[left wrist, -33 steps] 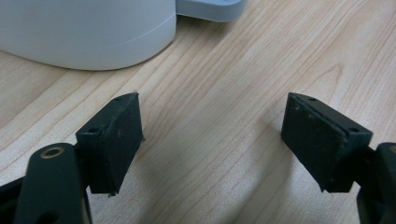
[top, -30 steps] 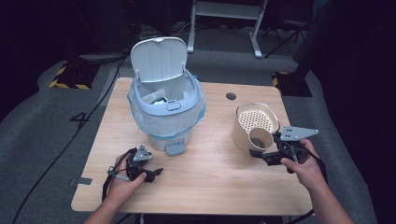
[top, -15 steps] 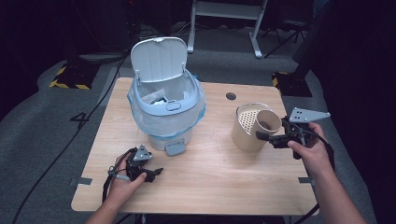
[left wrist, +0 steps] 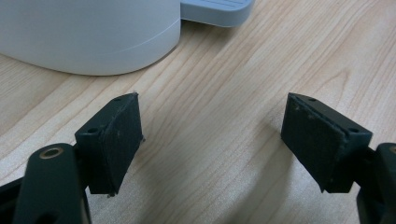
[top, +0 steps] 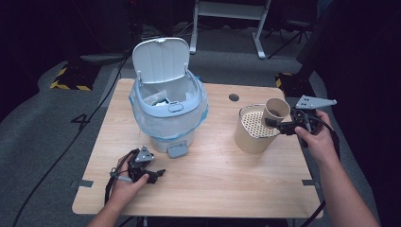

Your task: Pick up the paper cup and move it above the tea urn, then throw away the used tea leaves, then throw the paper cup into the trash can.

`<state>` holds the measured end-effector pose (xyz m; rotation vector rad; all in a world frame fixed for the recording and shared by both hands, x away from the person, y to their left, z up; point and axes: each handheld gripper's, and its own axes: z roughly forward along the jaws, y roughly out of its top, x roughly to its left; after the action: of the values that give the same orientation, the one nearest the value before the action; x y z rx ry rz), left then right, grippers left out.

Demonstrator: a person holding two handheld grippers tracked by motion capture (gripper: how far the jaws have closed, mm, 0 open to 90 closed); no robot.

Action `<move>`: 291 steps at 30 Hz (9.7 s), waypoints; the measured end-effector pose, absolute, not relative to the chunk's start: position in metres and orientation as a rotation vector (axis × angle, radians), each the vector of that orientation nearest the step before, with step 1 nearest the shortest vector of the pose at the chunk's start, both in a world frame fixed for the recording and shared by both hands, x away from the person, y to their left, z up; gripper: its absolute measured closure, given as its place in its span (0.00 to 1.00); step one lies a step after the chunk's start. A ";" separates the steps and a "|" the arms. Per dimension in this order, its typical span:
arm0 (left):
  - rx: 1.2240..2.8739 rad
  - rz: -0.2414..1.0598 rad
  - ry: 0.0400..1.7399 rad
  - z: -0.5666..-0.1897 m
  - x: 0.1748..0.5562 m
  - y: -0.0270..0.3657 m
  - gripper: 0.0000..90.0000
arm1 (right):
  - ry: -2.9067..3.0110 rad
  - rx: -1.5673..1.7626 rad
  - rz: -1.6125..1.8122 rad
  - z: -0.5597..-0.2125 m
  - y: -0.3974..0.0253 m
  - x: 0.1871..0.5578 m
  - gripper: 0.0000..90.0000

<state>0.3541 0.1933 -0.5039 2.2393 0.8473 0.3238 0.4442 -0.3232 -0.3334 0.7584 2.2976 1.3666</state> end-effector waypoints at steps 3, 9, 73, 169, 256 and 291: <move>2.238 0.323 0.850 -0.504 0.355 0.193 0.23 | 2.286 0.795 1.354 -0.336 -0.325 0.454 0.33; 2.238 0.323 0.850 -0.504 0.355 0.193 0.23 | 2.276 0.840 1.343 -0.342 -0.327 0.470 0.33; 2.238 0.322 0.851 -0.504 0.355 0.193 0.23 | 1.477 -0.550 -0.543 -0.353 -0.276 0.442 0.34; 2.239 0.323 0.851 -0.504 0.354 0.193 0.23 | 2.332 0.659 1.395 -0.261 -0.268 0.446 0.32; 2.239 0.329 0.850 -0.504 0.354 0.193 0.23 | 2.414 0.399 1.418 -0.258 -0.045 0.506 0.18; 2.240 0.323 0.857 -0.504 0.359 0.214 0.22 | 2.352 0.647 1.245 -0.230 -0.205 0.429 0.28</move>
<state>0.3587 0.2137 -0.5037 2.2399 0.8572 0.3233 0.4286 -0.2050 -0.2301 0.6471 2.3517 1.2446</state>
